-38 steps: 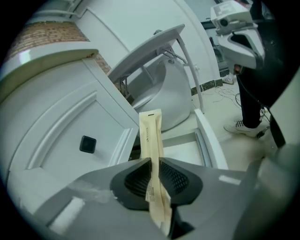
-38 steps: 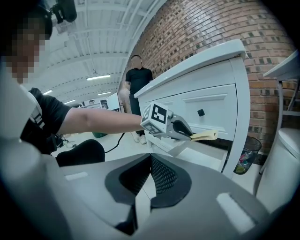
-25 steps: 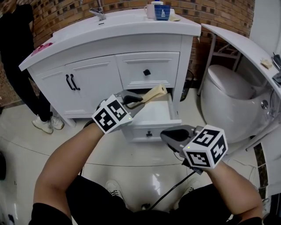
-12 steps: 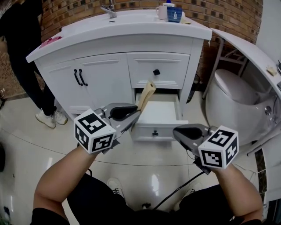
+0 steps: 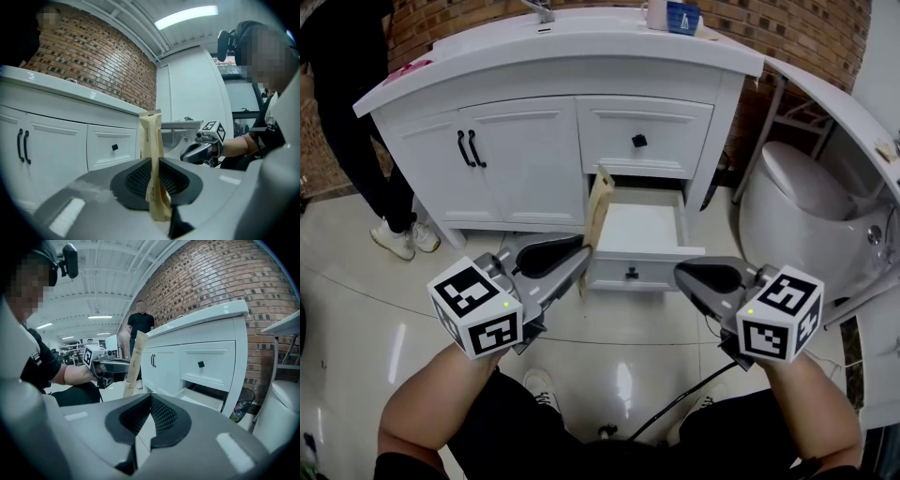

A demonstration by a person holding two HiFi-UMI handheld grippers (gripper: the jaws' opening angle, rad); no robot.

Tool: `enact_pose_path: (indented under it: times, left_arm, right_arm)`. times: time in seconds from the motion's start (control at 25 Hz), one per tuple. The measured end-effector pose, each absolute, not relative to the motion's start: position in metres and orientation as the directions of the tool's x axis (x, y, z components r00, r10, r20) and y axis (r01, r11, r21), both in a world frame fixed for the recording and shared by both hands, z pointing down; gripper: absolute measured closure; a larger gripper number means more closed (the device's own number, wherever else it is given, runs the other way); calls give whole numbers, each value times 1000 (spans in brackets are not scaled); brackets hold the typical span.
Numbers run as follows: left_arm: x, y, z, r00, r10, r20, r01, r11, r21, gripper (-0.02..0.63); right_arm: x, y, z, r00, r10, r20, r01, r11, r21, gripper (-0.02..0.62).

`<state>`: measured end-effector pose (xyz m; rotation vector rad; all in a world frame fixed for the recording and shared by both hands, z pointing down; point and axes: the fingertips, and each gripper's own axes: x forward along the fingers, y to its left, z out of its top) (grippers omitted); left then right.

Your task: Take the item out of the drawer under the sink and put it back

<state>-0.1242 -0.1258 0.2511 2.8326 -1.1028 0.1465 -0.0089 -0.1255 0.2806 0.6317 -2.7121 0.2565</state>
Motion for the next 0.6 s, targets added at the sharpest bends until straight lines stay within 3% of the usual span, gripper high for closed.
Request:
enact_pose_path:
  times: [0.6]
  left_arm:
    - [-117,-118,276,756,-630,177,-652,-750,113,554]
  right_arm:
    - [-11,-124,285,-842,-384,380,-447,890,-93,588]
